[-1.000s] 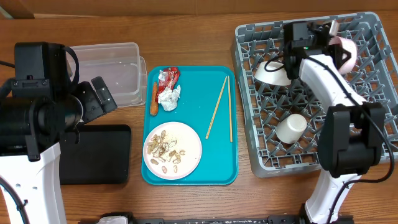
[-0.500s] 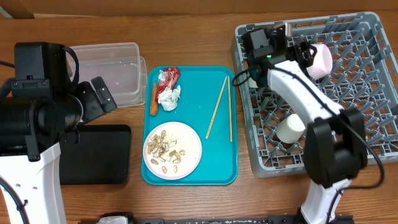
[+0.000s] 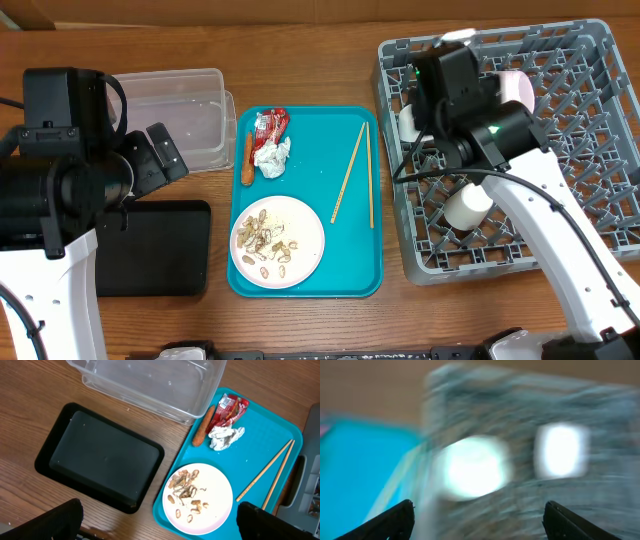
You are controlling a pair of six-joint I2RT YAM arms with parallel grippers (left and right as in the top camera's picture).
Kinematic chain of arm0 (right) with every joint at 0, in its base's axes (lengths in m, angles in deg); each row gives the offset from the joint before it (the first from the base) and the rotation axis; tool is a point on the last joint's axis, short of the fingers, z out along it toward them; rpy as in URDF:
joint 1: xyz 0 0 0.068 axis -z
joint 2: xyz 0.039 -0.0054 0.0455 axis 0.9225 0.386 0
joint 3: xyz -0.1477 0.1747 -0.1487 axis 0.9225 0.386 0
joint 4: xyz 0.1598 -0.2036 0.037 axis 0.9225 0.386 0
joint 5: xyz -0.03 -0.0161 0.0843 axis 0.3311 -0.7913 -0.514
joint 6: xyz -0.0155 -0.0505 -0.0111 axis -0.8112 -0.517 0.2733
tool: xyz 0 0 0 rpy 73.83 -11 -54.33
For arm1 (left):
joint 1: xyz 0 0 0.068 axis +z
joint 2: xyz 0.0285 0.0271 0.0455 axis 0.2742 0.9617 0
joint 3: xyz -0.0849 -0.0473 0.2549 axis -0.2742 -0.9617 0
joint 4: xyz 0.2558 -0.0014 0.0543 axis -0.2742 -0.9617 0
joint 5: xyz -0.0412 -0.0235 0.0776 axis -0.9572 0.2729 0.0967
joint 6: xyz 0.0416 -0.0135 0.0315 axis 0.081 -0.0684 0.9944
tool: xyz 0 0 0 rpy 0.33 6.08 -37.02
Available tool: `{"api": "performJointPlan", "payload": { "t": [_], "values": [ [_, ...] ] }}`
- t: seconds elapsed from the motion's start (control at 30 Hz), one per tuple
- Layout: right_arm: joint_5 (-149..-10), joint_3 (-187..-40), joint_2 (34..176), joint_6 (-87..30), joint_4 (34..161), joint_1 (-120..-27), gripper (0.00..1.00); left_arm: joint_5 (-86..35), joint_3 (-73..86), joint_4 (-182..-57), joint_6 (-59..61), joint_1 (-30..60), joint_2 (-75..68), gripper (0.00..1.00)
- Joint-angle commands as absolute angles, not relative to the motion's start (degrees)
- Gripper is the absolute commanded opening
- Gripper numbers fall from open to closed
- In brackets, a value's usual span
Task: Sort waste into correct bins and load items into the dishwasher
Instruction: 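Grasp one wooden chopstick on the tray with the right gripper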
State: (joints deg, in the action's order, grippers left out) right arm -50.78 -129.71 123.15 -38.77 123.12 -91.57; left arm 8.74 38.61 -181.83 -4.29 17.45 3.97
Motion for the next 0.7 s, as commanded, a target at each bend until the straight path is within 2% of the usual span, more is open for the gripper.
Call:
{"api": "performJointPlan", "payload": {
  "t": [0.0, 0.1, 0.27, 0.4, 0.53, 0.67],
  "values": [
    [-85.8, -129.6, 125.0, -37.5, 125.3, -91.7, 0.81, 8.7, 38.7, -181.8, -3.4, 17.8, 4.1, 1.00],
    [-92.8, -129.6, 127.1, -37.5, 127.5, -92.6, 0.76, 8.7, 38.7, -181.8, -3.4, 17.8, 4.1, 1.00],
    [-92.5, -129.6, 131.3, -36.3, 128.1, -96.2, 0.71, 8.7, 38.7, -181.8, -3.4, 17.8, 4.1, 1.00],
    [-85.6, -129.6, 135.7, -24.7, 127.6, -99.5, 0.53, 8.7, 38.7, -181.8, -3.4, 17.8, 4.1, 1.00],
    [-74.3, -129.6, 141.3, -13.2, 124.7, -101.9, 0.57, 8.7, 38.7, -181.8, -3.4, 17.8, 4.1, 1.00],
    [-72.7, -129.6, 146.5, -10.4, 120.0, -101.7, 0.56, 8.7, 38.7, -181.8, -3.4, 17.8, 4.1, 1.00]
  ]
}}
